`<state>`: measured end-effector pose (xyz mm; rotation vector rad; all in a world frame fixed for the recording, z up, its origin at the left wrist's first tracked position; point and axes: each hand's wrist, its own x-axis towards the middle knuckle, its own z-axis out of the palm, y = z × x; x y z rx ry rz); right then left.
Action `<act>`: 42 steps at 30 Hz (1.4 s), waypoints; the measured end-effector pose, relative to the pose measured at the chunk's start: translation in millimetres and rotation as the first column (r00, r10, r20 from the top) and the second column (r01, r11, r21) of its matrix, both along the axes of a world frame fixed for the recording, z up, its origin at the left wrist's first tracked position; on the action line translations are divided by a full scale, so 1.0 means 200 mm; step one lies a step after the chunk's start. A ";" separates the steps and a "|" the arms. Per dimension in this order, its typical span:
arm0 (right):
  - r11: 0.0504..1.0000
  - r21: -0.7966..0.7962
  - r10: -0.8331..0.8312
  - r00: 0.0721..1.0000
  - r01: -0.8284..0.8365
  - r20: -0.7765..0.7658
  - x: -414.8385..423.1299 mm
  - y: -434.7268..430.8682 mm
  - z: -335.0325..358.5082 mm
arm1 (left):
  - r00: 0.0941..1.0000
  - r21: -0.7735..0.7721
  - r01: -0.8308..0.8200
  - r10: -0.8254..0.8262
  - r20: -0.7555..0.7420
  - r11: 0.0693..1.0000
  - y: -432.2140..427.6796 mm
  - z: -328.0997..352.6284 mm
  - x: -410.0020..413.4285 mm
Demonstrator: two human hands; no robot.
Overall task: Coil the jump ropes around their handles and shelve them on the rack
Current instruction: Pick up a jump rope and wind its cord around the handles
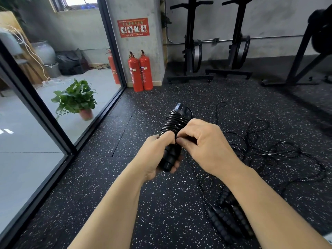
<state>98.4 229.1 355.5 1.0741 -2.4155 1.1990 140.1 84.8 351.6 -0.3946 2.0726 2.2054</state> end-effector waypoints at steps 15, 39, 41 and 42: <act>0.992 -0.056 -0.112 0.994 0.113 0.017 0.02 0.03 -0.02 | 0.995 0.028 0.085 -0.084 -0.047 0.996 -0.01 -0.01 0.00; 0.997 -0.023 -0.065 0.970 0.072 0.232 0.08 -0.02 -0.03 | 0.992 -0.119 0.075 -0.087 -0.096 0.990 -0.05 0.00 0.05; 0.998 0.025 -0.066 0.987 0.063 0.147 0.08 -0.02 -0.02 | 0.993 -0.050 0.044 -0.050 -0.107 0.998 -0.03 0.00 0.05; 0.997 0.045 -0.065 0.990 0.060 0.121 0.08 -0.02 -0.02 | 0.993 -0.016 0.027 -0.029 -0.110 1.000 -0.02 0.00 0.04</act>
